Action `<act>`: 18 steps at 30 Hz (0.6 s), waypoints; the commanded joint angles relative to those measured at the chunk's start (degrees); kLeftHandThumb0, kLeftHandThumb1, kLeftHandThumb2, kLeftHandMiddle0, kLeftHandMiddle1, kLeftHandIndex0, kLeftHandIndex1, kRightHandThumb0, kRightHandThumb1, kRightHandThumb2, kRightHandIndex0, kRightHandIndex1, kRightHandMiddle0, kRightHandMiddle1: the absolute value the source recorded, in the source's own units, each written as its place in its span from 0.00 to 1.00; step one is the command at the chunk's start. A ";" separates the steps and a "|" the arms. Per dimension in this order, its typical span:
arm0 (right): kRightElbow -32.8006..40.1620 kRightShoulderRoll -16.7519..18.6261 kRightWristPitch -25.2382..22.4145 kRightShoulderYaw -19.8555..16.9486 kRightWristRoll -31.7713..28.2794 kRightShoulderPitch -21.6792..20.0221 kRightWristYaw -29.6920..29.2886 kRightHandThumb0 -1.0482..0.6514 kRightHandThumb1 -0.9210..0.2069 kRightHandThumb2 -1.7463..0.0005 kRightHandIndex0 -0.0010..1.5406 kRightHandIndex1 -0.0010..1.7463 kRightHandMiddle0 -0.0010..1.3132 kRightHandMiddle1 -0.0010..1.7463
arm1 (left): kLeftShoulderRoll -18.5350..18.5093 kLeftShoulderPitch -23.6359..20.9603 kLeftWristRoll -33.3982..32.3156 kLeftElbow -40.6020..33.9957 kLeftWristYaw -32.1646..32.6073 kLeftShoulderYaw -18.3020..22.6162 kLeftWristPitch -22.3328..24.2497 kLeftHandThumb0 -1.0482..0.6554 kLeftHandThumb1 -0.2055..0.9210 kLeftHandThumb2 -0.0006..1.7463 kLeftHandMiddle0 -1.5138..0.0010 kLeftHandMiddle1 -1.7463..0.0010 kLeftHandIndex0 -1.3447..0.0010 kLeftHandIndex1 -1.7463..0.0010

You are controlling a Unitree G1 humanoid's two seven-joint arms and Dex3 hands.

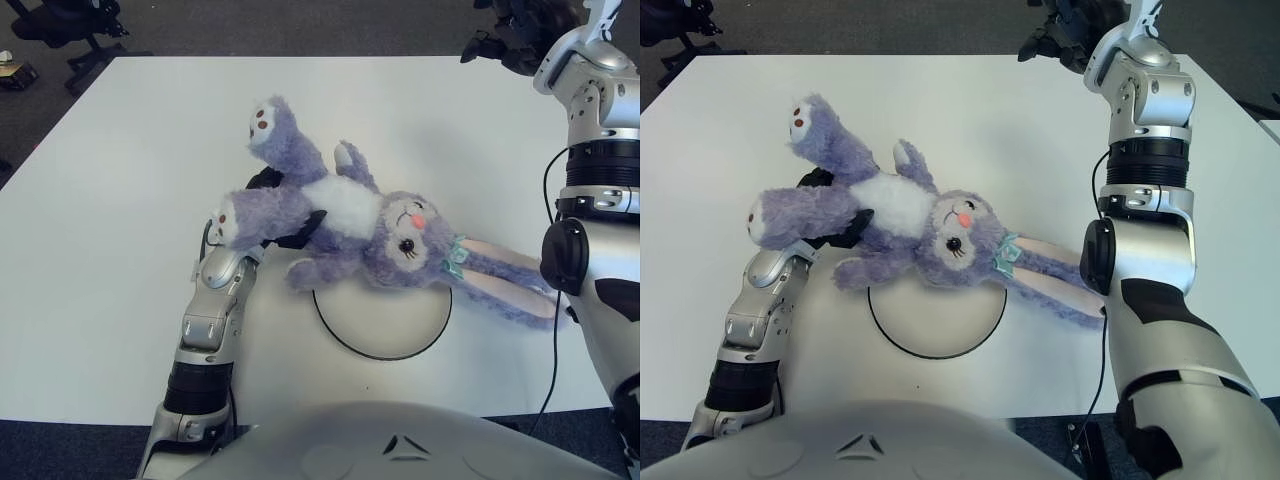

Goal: Put the doll into the plate.

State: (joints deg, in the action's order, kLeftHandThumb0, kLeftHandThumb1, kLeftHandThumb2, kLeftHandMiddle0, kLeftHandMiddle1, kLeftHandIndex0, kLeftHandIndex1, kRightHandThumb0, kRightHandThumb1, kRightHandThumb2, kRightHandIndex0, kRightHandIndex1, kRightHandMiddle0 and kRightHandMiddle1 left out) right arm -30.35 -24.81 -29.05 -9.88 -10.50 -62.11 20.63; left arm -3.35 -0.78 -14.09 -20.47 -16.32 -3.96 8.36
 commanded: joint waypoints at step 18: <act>-4.17 -0.41 1.15 3.18 3.07 -2.09 -0.53 0.41 0.00 0.71 0.51 0.48 0.16 1.00 | -1.45 -0.64 -8.22 -6.47 0.42 -0.17 14.17 0.69 0.64 0.42 0.42 0.00 0.52 0.00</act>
State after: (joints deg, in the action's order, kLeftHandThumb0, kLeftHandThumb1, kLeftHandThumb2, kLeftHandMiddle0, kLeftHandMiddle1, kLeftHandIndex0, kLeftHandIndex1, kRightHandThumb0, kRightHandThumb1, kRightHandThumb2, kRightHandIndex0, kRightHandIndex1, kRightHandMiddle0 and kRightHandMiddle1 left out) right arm -33.40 -24.95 -28.66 -6.97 -8.00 -62.74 20.20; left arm -4.61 -0.74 -21.62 -25.60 -16.53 -3.84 21.24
